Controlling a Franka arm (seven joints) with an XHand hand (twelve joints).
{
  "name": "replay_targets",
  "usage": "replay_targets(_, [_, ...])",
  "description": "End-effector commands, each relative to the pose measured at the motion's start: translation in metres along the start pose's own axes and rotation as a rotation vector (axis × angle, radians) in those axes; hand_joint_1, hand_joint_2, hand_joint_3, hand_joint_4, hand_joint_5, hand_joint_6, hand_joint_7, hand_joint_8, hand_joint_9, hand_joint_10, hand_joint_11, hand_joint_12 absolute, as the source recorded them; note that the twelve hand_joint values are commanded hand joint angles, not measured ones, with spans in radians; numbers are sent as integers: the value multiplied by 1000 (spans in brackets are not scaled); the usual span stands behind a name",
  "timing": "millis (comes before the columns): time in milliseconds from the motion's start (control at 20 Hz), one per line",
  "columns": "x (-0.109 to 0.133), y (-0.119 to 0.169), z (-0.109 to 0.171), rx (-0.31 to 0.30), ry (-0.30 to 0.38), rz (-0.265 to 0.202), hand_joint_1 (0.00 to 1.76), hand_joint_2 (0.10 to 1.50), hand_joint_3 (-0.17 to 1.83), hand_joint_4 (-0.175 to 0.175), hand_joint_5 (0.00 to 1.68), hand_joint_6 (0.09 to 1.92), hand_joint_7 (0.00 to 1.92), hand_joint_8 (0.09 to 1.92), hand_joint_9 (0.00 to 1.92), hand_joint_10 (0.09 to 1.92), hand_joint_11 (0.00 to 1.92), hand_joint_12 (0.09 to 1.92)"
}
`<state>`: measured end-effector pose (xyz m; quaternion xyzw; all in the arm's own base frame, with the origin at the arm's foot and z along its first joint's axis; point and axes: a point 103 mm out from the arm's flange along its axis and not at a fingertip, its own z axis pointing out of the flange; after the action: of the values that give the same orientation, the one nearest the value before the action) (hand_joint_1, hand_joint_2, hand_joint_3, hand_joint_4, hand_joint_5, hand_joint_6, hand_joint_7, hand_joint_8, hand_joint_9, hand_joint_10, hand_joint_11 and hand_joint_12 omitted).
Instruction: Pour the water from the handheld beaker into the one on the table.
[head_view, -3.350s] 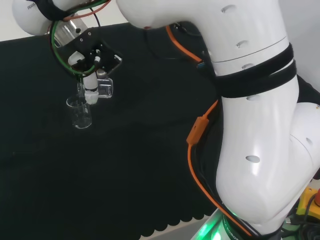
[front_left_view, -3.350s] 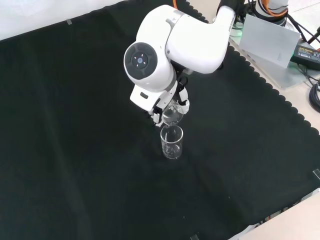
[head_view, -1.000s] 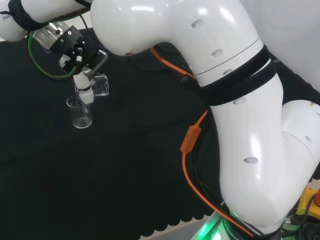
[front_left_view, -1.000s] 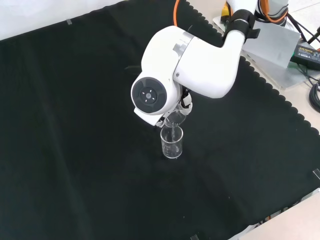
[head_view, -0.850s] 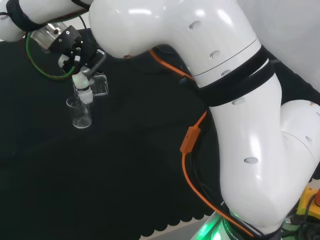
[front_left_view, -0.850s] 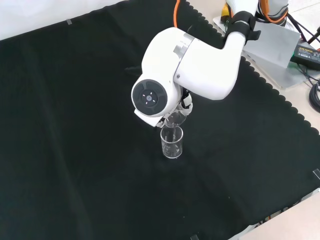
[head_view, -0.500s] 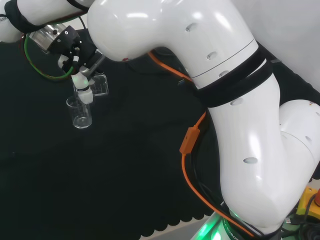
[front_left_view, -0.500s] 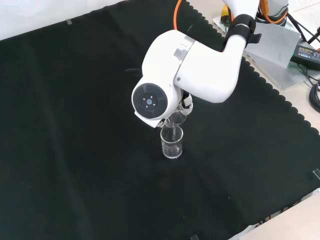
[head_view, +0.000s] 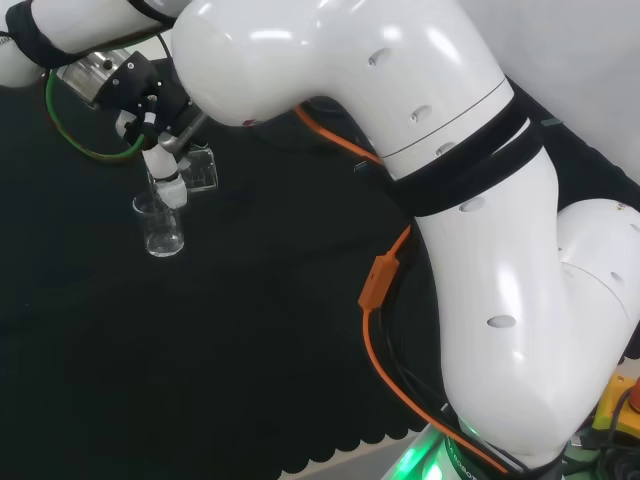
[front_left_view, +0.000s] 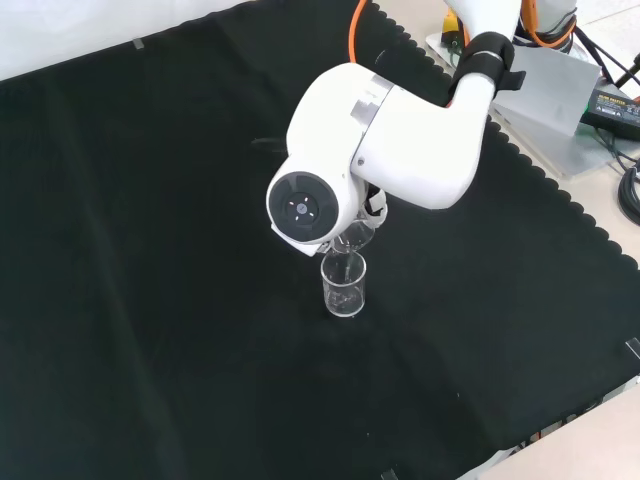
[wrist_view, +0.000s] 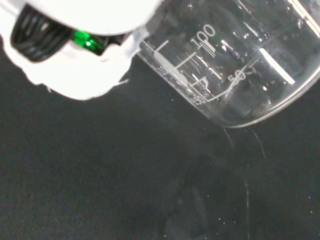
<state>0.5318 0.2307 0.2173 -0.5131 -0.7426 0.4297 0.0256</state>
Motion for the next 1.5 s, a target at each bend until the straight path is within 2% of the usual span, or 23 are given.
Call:
replay_targets(50, [1, -1, 0, 8, -2, 1, 1173, 681, 527, 77, 1422, 336, 1848, 87, 1686, 87, 1337, 798])
replay_targets(1150, [1, 0, -5, 30, -6, 8, 1172, 681, 528, 85, 1419, 343, 1847, 87, 1689, 87, 1341, 794])
replay_targets(1500, [2, 0, -5, 29, 0, -2, 1171, 681, 529, 88, 1418, 345, 1847, 87, 1689, 87, 1343, 793])
